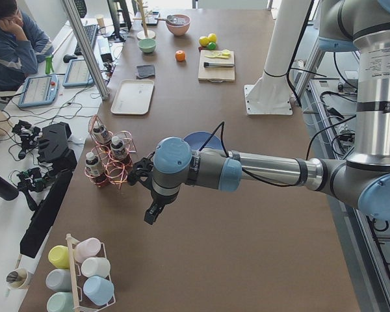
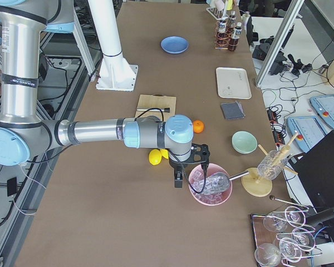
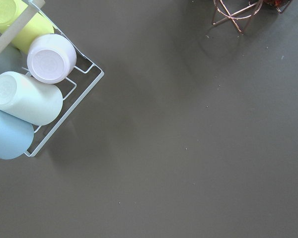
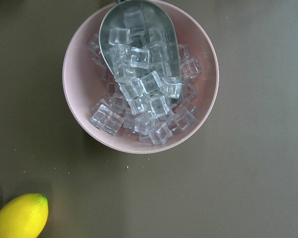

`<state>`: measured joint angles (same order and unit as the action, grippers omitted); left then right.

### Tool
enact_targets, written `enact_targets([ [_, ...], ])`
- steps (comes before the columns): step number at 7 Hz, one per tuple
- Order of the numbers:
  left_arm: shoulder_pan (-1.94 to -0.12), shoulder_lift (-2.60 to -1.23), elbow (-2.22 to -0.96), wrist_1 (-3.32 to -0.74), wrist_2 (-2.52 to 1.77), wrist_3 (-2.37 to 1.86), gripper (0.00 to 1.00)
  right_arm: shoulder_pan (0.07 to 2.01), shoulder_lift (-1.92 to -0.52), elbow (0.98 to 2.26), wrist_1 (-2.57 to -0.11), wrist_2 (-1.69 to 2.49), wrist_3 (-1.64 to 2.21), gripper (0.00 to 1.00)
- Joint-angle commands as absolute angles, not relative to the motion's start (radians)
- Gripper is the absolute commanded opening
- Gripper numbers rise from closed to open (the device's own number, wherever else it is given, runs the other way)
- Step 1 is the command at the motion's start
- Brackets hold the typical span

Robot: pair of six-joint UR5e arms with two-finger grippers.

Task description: Pick orange to plate

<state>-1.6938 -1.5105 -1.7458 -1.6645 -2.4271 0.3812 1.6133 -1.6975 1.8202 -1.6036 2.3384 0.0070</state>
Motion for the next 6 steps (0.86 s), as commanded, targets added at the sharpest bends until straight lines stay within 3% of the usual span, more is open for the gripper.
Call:
enact_targets([
  [1, -1.579, -1.506, -1.749, -1.725, -2.558, 0.175, 0.98, 1.605, -1.724, 1.815, -1.423, 2.348, 0.014, 1.00],
  [4, -1.301, -1.352, -1.717, -2.308, -2.371, -0.452, 0.98, 1.568, -1.720, 1.822, -1.419, 2.349, 0.130, 1.00],
  [6, -1.070, -1.350, -1.671, -2.588, -2.242, -0.799, 0.98, 1.472, -1.703, 1.866, -1.417, 2.342, 0.309, 0.99],
])
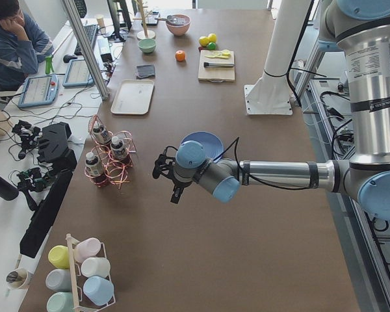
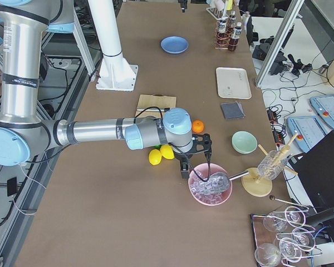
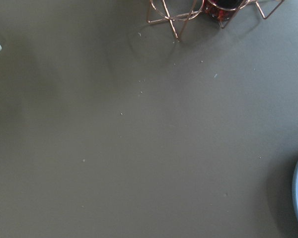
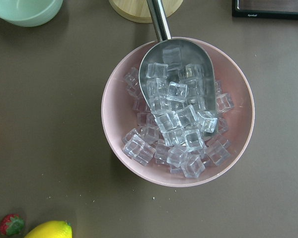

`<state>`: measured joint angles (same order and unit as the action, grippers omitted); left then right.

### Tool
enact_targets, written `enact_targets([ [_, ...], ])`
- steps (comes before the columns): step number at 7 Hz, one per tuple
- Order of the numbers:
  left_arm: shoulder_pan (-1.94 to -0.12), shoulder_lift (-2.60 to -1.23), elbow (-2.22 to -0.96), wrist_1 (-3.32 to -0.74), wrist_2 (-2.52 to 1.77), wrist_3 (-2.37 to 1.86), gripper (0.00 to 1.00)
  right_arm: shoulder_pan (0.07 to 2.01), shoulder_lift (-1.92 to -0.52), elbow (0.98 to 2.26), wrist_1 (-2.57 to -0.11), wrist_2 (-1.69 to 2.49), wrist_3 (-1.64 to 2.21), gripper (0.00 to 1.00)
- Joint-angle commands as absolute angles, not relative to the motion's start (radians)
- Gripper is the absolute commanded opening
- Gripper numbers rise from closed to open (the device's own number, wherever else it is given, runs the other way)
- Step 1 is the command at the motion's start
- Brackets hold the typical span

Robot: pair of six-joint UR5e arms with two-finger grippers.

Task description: Pick orange to plate

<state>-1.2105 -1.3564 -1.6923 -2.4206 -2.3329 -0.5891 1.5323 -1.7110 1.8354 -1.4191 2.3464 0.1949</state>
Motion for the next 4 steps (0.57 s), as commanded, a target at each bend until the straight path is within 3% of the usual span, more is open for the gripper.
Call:
enact_targets([
  [1, -0.970, -1.353, -1.671, -2.626, -2.159, -0.895, 0.98, 1.415, -1.703, 1.899, -1.398, 2.335, 0.381, 0.99],
  [4, -0.821, -1.362, -1.672, -2.707, -2.050, -1.060, 0.97, 1.328, -1.703, 1.894, -1.302, 2.298, 0.511, 0.99],
])
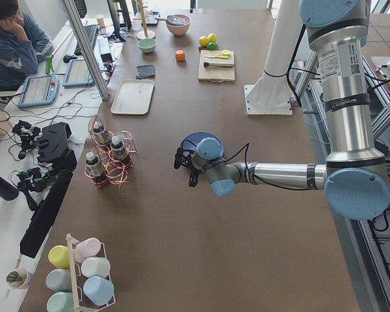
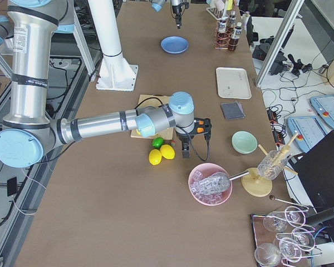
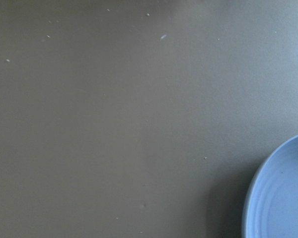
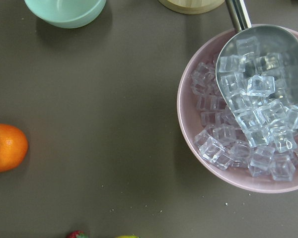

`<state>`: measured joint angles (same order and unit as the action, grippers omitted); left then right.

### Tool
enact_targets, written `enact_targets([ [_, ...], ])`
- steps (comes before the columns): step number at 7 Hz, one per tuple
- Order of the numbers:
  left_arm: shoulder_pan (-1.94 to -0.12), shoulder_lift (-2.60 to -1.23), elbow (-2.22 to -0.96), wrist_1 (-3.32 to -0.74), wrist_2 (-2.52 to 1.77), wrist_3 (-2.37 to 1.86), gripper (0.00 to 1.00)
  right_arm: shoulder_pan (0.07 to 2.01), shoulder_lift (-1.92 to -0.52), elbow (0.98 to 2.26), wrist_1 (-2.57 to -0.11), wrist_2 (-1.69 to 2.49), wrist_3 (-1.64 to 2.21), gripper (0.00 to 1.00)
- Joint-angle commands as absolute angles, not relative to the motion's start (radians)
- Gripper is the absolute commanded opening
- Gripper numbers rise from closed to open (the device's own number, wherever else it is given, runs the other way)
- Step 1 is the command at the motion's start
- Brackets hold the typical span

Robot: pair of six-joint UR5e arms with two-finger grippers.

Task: Pick orange to plate
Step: 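Push the blue plate with the left gripper toward the table center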

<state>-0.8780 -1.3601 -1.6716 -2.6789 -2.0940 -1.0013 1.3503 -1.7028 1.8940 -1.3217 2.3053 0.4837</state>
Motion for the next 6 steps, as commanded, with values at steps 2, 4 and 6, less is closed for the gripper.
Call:
enact_targets([
  [2, -0.721, -1.371, -1.671, -2.743, -1.955, -1.135, 0.88, 1.328, -1.703, 1.894, -1.302, 2.299, 0.511, 0.99],
  [4, -0.699, -1.374, -1.667, -2.743, -1.939, -1.154, 0.56, 1.328, -1.703, 1.894, -1.302, 2.299, 0.511, 0.99],
  [6, -0.690, -1.377, -1.661, -2.741, -1.939, -1.151, 0.40, 1.328, -1.703, 1.894, -1.302, 2.301, 0.511, 0.99],
])
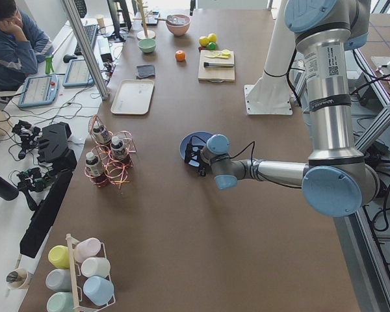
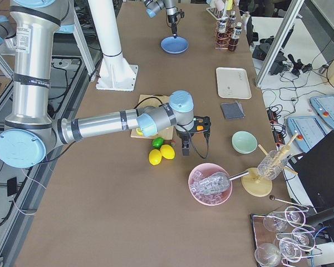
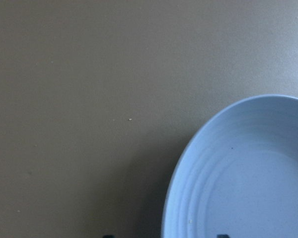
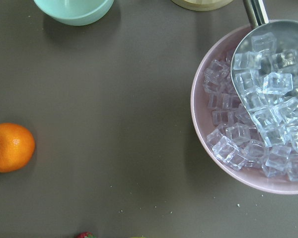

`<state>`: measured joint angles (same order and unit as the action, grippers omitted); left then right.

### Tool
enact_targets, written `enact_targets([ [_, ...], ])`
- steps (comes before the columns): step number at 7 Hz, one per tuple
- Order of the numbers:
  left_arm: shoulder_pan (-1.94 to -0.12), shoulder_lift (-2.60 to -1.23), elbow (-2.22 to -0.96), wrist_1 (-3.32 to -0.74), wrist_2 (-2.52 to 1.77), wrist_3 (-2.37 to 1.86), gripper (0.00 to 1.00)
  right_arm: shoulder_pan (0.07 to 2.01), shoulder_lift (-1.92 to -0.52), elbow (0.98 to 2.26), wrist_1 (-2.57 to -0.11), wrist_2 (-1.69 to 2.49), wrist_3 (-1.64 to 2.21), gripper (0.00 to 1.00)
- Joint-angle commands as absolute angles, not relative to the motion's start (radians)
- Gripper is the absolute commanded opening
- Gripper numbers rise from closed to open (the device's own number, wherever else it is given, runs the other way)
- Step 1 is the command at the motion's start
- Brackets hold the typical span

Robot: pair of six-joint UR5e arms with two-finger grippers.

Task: Pick orange to plate
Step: 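Push the blue plate with the left gripper toward the table center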

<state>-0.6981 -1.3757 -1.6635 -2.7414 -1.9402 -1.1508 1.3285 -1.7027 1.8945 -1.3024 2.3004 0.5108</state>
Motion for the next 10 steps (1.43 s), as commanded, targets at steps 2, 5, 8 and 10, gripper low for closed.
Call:
enact_targets([
  [2, -0.677, -1.391, -1.649, -2.743, -1.939, -1.150, 0.26, 1.328, -1.703, 1.893, -1.302, 2.299, 0.511, 0.99],
  [5, -0.680, -1.402, -1.649, -2.767, -1.940, -1.154, 0.00, 1.328, -1.703, 1.893, -1.302, 2.299, 0.511, 0.99],
  [8, -0.696, -1.516, -1.704, -2.744, -1.950, -1.295, 0.00, 1.328, -1.703, 1.893, -1.302, 2.299, 0.511, 0.99],
  [10, -0.663, -1.795, -1.692, -2.493, -1.933, -1.412, 0.00, 1.328, -1.703, 1.893, -1.301, 2.299, 0.509, 0.99],
])
